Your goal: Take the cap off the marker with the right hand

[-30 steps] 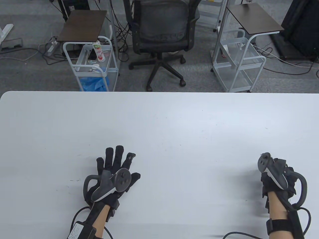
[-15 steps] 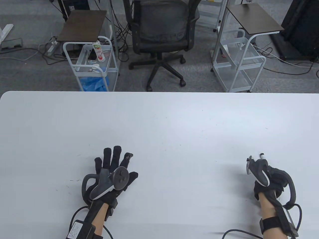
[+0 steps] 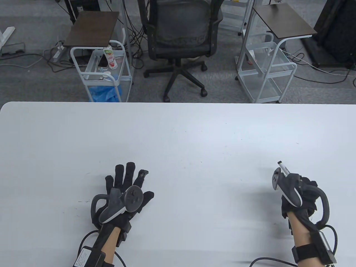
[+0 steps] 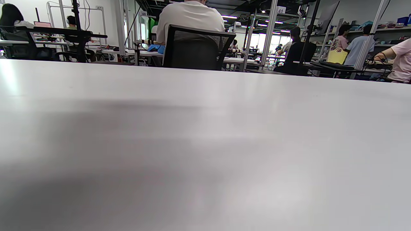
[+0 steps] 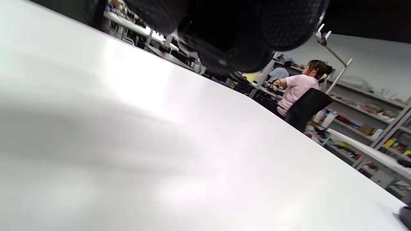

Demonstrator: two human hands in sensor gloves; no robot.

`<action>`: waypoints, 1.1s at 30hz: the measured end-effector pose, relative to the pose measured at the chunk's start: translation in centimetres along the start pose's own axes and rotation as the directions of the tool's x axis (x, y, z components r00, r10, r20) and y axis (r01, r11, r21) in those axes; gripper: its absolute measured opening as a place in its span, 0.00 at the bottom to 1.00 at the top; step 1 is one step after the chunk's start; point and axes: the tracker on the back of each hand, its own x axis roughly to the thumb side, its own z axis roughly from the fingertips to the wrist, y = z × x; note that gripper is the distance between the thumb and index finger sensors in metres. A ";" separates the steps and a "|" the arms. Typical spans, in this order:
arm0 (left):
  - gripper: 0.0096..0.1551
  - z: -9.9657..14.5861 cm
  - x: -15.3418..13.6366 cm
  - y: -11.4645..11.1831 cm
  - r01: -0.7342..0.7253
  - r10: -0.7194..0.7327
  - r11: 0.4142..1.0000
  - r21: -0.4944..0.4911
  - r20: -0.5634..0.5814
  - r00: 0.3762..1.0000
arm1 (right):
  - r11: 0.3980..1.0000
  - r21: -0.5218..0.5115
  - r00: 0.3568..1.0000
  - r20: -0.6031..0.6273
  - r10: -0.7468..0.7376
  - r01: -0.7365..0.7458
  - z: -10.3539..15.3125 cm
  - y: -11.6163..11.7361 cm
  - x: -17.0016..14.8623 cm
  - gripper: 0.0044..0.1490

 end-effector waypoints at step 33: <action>0.49 -1.1 4.4 4.7 -0.200 0.180 0.976 0.084 0.200 0.963 | 0.874 -0.067 0.536 0.812 -0.233 0.481 12.6 -3.7 13.8 0.30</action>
